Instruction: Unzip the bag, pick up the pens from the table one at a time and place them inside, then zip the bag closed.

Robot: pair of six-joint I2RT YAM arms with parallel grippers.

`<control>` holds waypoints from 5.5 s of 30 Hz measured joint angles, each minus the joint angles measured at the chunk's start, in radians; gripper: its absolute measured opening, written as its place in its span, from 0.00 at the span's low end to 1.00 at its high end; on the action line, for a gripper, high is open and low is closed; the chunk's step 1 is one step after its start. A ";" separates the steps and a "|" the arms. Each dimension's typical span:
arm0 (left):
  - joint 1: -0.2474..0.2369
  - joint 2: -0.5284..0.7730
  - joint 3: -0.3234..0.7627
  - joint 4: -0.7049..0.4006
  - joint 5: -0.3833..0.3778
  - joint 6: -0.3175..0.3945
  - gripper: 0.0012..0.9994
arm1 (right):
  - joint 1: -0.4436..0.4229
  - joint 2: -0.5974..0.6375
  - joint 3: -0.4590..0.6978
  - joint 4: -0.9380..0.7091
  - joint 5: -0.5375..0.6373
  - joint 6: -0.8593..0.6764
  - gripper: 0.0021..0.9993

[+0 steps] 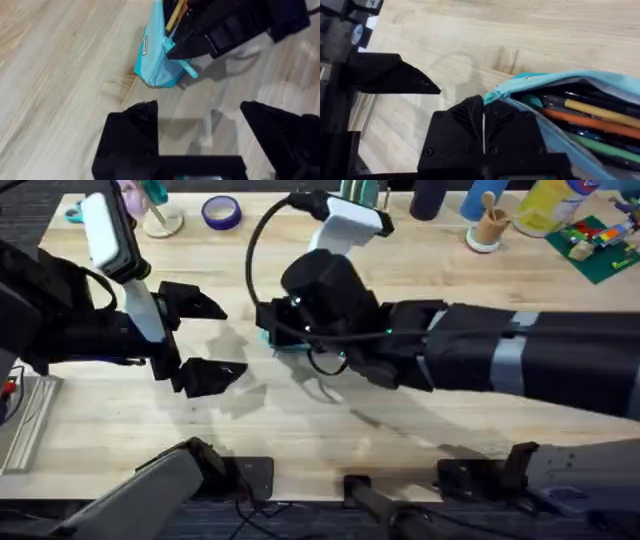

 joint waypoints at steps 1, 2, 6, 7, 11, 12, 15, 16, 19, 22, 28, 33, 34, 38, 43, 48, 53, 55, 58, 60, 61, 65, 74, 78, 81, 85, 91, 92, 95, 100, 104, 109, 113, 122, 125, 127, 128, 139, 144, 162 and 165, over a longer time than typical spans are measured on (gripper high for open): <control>0.000 0.000 0.000 0.000 0.000 0.000 0.99 | -0.011 -0.001 0.000 0.000 -0.021 -0.002 0.03; 0.000 0.000 0.000 0.000 0.000 0.000 0.99 | -0.023 -0.001 0.000 0.000 -0.043 -0.002 0.03; 0.000 0.000 0.000 0.000 0.000 0.000 0.99 | -0.070 -0.008 0.000 0.000 -0.130 0.012 0.03; 0.000 0.000 0.000 0.000 0.000 0.000 0.99 | -0.083 -0.011 0.000 -0.001 -0.155 0.018 0.03; 0.000 0.000 0.000 0.000 0.000 0.000 0.99 | -0.129 -0.017 0.000 0.000 -0.240 0.037 0.03; 0.000 0.000 0.000 0.000 0.000 0.000 0.99 | -0.137 -0.017 0.000 -0.001 -0.259 0.041 0.03; 0.000 0.000 0.000 0.000 0.000 0.000 1.00 | -0.148 -0.018 0.000 0.000 -0.286 0.045 0.03; 0.000 0.000 0.000 0.000 0.000 0.000 0.99 | -0.148 -0.017 0.000 0.000 -0.293 0.045 0.03; 0.000 0.000 0.000 0.000 0.000 0.000 0.99 | -0.148 -0.017 0.000 0.000 -0.303 0.045 0.03; 0.000 0.000 0.000 0.000 0.000 0.000 0.99 | -0.148 -0.017 0.000 0.000 -0.307 0.044 0.03; 0.000 0.000 0.000 0.000 0.000 0.000 0.99 | -0.148 -0.017 0.000 0.000 -0.308 0.040 0.03; 0.000 0.000 0.000 0.000 0.000 0.000 1.00 | -0.148 -0.017 0.000 0.000 -0.310 0.040 0.03; 0.000 0.000 0.000 0.000 0.000 0.000 0.99 | -0.148 -0.017 0.000 0.000 -0.310 0.040 0.03; 0.000 0.000 0.000 0.025 0.000 0.000 0.99 | -0.148 -0.017 0.000 0.000 -0.310 0.033 0.03; 0.000 0.000 0.000 0.048 0.005 0.000 0.99 | -0.148 -0.017 0.000 0.000 -0.310 0.030 0.03; 0.000 0.001 0.000 0.072 0.022 0.000 0.99 | -0.148 -0.017 0.000 0.000 -0.310 0.025 0.03; 0.000 0.070 0.000 0.138 0.062 0.001 0.99 | -0.148 -0.017 0.000 0.000 -0.310 0.025 0.03; 0.000 0.121 0.000 0.169 0.084 0.001 0.99 | -0.148 -0.017 0.000 0.000 -0.310 0.025 0.03; 0.000 0.205 0.000 0.219 0.134 0.002 0.99 | -0.148 -0.017 0.000 0.000 -0.310 0.017 0.03; 0.000 0.258 0.000 0.251 0.174 0.002 0.99 | -0.148 -0.017 0.000 0.000 -0.311 0.009 0.03; 0.000 0.283 0.000 0.269 0.194 0.002 0.99 | -0.149 -0.017 0.000 0.000 -0.311 0.006 0.03; -0.004 0.371 0.000 0.334 0.266 0.003 0.99 | -0.155 -0.017 0.000 0.000 -0.311 0.002 0.03; -0.123 0.467 0.000 0.474 0.314 -0.005 0.99 | -0.163 -0.017 0.000 0.000 -0.315 0.002 0.03; -0.179 0.489 0.000 0.568 0.321 -0.071 0.99 | -0.163 -0.017 0.000 0.000 -0.315 0.002 0.03; -0.204 0.498 0.000 0.596 0.321 -0.117 0.99 | -0.163 -0.017 0.000 0.000 -0.315 0.002 0.03; -0.218 0.498 0.000 0.605 0.323 -0.144 0.99 | -0.163 -0.017 0.000 0.000 -0.315 0.002 0.03; -0.217 0.498 0.000 0.603 0.323 -0.161 0.96 | -0.163 -0.017 0.000 0.000 -0.310 0.002 0.03; -0.217 0.498 0.000 0.602 0.324 -0.163 0.89 | -0.164 -0.017 0.000 0.000 -0.310 0.002 0.03; -0.217 0.498 0.000 0.598 0.326 -0.167 0.55 | -0.164 -0.017 0.000 0.000 -0.308 0.002 0.03; -0.226 0.498 -0.004 0.599 0.331 -0.168 0.05 | -0.168 -0.017 0.000 0.000 -0.299 0.000 0.03; -0.226 0.497 -0.004 0.599 0.331 -0.169 0.05 | -0.171 -0.017 0.000 0.000 -0.298 -0.001 0.03; -0.226 0.498 -0.004 0.599 0.331 -0.169 0.05 | -0.186 -0.017 0.000 -0.001 -0.300 -0.001 0.03; -0.226 0.498 -0.004 0.600 0.330 -0.169 0.04 | -0.205 -0.017 0.000 -0.018 -0.306 -0.001 0.03; -0.226 0.498 -0.004 0.602 0.330 -0.169 0.04 | -0.237 -0.017 0.000 -0.047 -0.323 -0.001 0.03; -0.226 0.498 -0.004 0.603 0.330 -0.169 0.04 | -0.249 -0.017 0.000 -0.049 -0.328 -0.001 0.03; -0.226 0.498 -0.004 0.603 0.330 -0.169 0.04 | -0.256 -0.017 0.000 -0.050 -0.331 -0.001 0.03; -0.226 0.498 -0.004 0.603 0.330 -0.169 0.04 | -0.259 -0.018 0.000 -0.051 -0.333 -0.001 0.03; -0.226 0.498 -0.004 0.602 0.327 -0.169 0.04 | -0.318 -0.034 0.000 -0.065 -0.321 -0.002 0.03; -0.226 0.498 -0.004 0.602 0.327 -0.169 0.04 | -0.367 -0.078 0.000 -0.077 -0.309 -0.006 0.03; -0.226 0.498 -0.004 0.602 0.327 -0.169 0.04 | -0.420 -0.267 0.000 -0.152 -0.299 -0.170 0.53; -0.226 0.498 -0.004 0.602 0.327 -0.169 0.04 | -0.420 -0.287 0.000 -0.190 -0.299 -0.190 0.95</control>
